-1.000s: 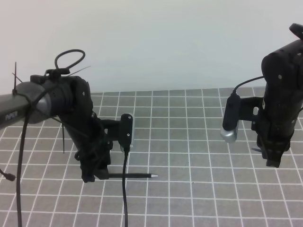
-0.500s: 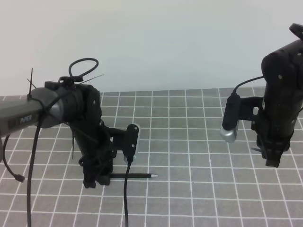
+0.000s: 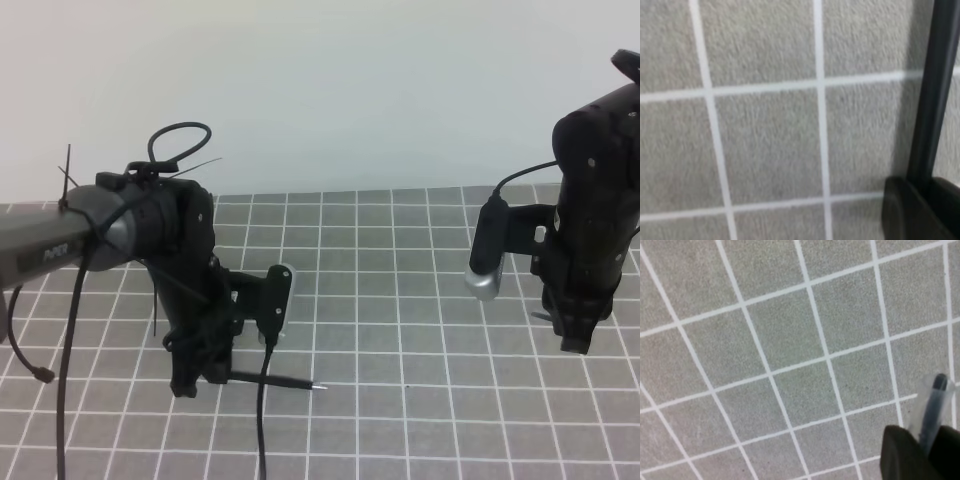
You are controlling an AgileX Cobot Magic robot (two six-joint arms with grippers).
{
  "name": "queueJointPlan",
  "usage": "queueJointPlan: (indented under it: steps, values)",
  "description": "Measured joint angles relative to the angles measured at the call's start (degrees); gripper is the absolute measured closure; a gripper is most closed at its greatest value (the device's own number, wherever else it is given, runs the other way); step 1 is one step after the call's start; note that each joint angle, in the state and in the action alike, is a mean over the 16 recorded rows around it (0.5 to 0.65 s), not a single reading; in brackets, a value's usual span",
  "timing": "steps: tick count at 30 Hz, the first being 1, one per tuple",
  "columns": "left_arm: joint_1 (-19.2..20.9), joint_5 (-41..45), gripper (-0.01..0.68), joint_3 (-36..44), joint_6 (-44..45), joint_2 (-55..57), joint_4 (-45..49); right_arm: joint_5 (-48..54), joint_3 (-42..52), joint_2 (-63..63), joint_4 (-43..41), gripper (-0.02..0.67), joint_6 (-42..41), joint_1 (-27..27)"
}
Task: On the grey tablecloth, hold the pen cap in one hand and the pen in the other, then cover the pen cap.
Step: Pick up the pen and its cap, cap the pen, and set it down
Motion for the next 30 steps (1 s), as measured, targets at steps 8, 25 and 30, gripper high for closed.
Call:
queueJointPlan:
  steps: [8, 25, 30]
  values:
    - [0.0, 0.0, 0.629, -0.3, -1.9, -4.0, 1.8, 2.2, -3.0, -1.1, 1.9, 0.562, 0.2, 0.0]
    - [0.0, 0.6, 0.630, -0.5, -3.3, -23.8, 0.3, 5.9, -10.7, -9.7, 20.0, 0.562, 4.4, 0.0]
    - [-0.4, 0.5, 0.631, -0.5, -2.4, -28.1, -0.5, 5.9, -10.7, -10.1, 20.3, 0.562, 6.1, 0.7]
